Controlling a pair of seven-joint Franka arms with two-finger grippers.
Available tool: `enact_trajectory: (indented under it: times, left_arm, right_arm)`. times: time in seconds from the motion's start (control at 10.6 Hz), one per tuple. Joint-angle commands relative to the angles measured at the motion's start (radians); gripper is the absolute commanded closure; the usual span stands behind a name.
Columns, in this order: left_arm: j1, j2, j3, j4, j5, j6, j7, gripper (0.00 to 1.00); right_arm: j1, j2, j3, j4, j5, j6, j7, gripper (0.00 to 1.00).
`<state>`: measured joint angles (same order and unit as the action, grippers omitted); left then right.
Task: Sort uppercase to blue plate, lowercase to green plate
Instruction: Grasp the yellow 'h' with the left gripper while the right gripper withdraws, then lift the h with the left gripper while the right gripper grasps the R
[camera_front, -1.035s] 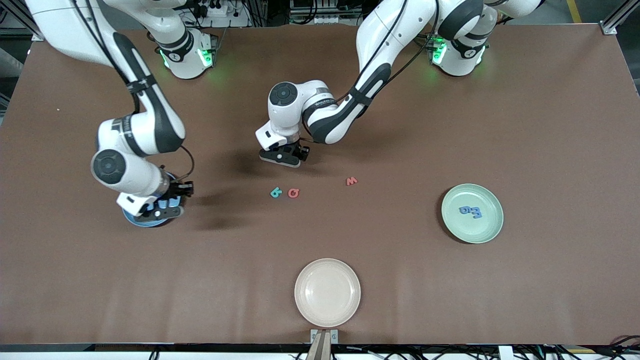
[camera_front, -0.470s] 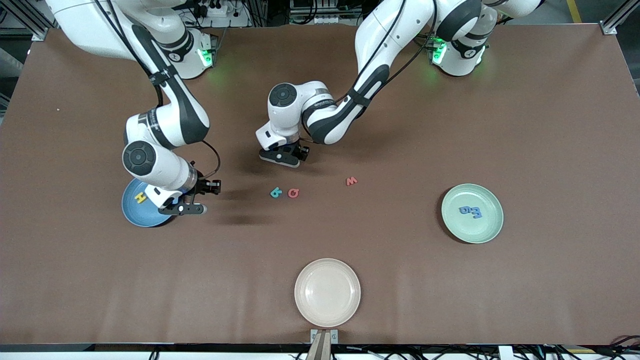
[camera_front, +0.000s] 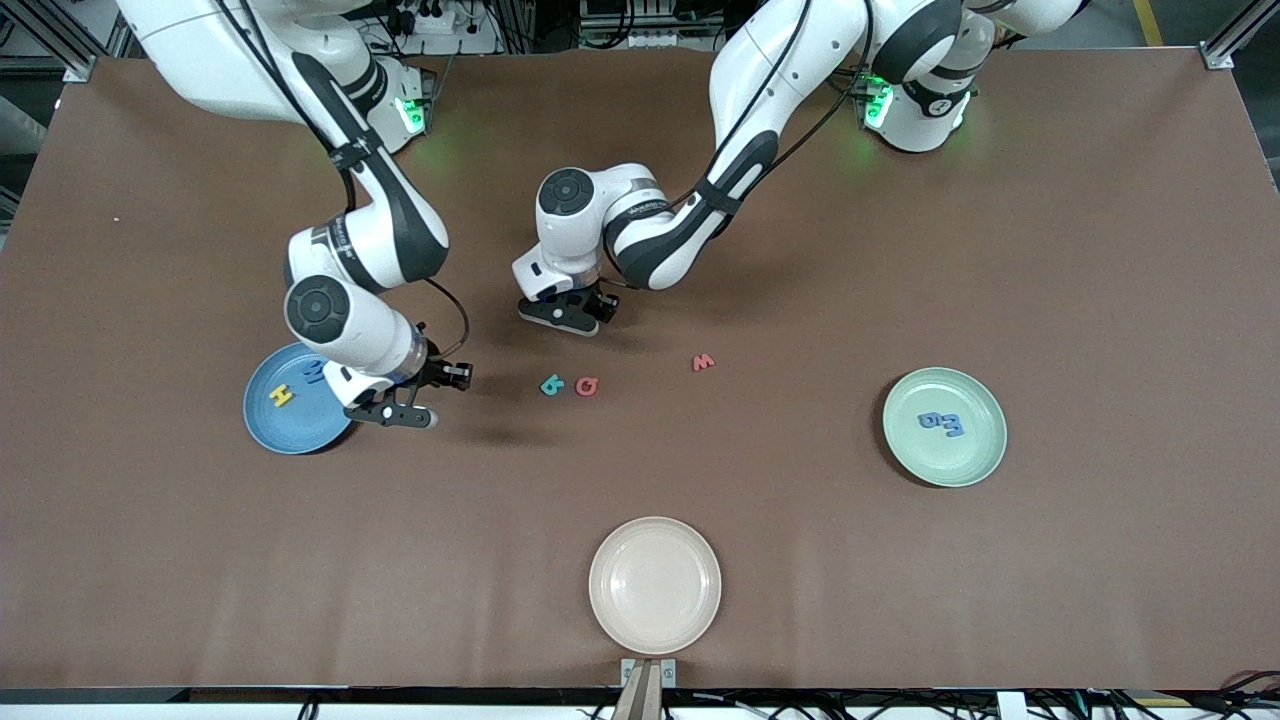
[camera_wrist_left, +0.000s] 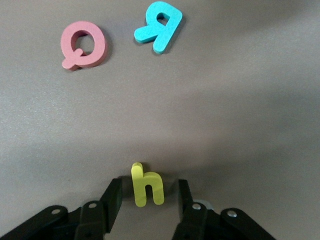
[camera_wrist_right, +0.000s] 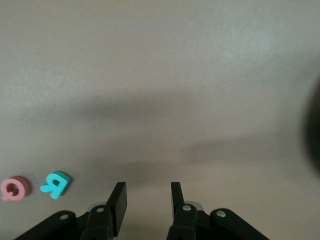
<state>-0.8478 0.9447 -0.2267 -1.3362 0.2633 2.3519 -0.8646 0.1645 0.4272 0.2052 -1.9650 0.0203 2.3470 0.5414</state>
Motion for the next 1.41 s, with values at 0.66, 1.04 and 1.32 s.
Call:
enact_trajectory:
  times: [0.66, 1.04, 1.32]
  left_arm:
    - [-0.002, -0.041, 0.01, 0.015, 0.007, -0.076, -0.007, 1.0]
    - [0.09, -0.165, -0.002, 0.012, -0.015, -0.264, -0.002, 1.0]
    - [0.192, -0.266, -0.003, -0.003, -0.039, -0.429, 0.027, 1.0]
  right_arm:
    - [0.066, 0.079, 0.002, 0.038, 0.015, 0.081, 0.534, 0.4]
    - [0.098, 0.11, 0.002, 0.038, 0.001, 0.166, 0.649, 0.33]
    - [0.156, 0.157, 0.002, 0.055, 0.0, 0.225, 0.705, 0.41]
